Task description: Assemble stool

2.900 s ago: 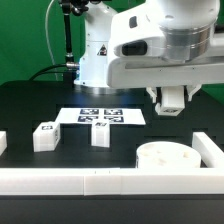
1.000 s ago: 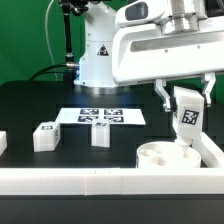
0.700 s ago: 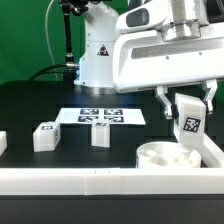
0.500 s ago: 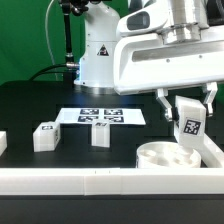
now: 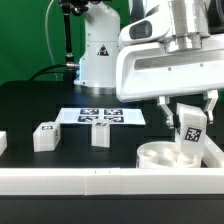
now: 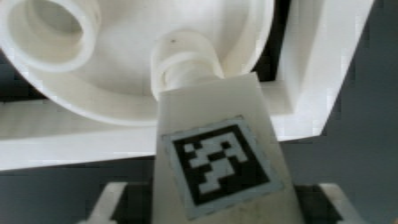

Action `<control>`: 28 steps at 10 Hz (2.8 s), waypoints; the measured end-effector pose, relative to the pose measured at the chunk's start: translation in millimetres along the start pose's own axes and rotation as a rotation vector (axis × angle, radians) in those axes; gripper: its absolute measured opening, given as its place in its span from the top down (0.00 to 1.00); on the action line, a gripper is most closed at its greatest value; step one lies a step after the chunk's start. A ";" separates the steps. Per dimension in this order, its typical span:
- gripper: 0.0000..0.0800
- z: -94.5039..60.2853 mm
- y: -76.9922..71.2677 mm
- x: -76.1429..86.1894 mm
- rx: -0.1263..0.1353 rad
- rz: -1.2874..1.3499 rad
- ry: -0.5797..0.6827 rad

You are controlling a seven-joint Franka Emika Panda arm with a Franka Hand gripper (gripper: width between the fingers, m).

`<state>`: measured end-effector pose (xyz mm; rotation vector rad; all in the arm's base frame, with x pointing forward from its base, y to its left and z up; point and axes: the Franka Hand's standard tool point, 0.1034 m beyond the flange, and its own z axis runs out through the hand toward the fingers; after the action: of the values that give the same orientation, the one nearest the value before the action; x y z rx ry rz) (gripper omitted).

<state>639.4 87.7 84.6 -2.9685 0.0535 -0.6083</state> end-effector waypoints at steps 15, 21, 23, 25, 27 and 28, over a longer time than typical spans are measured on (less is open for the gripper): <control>0.19 -11.3 3.3 6.6 -0.005 -0.006 0.041; 0.19 -26.8 0.7 24.8 0.000 -0.009 0.010; 0.19 -23.8 3.1 22.5 -0.001 -0.028 -0.016; 0.19 -20.1 13.0 14.0 0.001 -0.050 -0.152; 0.19 -19.6 17.4 17.6 0.014 -0.071 -0.273; 0.19 -21.2 14.2 12.6 0.023 -0.069 -0.359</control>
Offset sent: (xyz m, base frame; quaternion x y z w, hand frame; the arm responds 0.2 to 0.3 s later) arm -0.0101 -0.0028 -0.0105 0.0010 0.0063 0.0096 0.9999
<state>642.4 70.8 107.3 -3.0150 -0.0865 -0.0748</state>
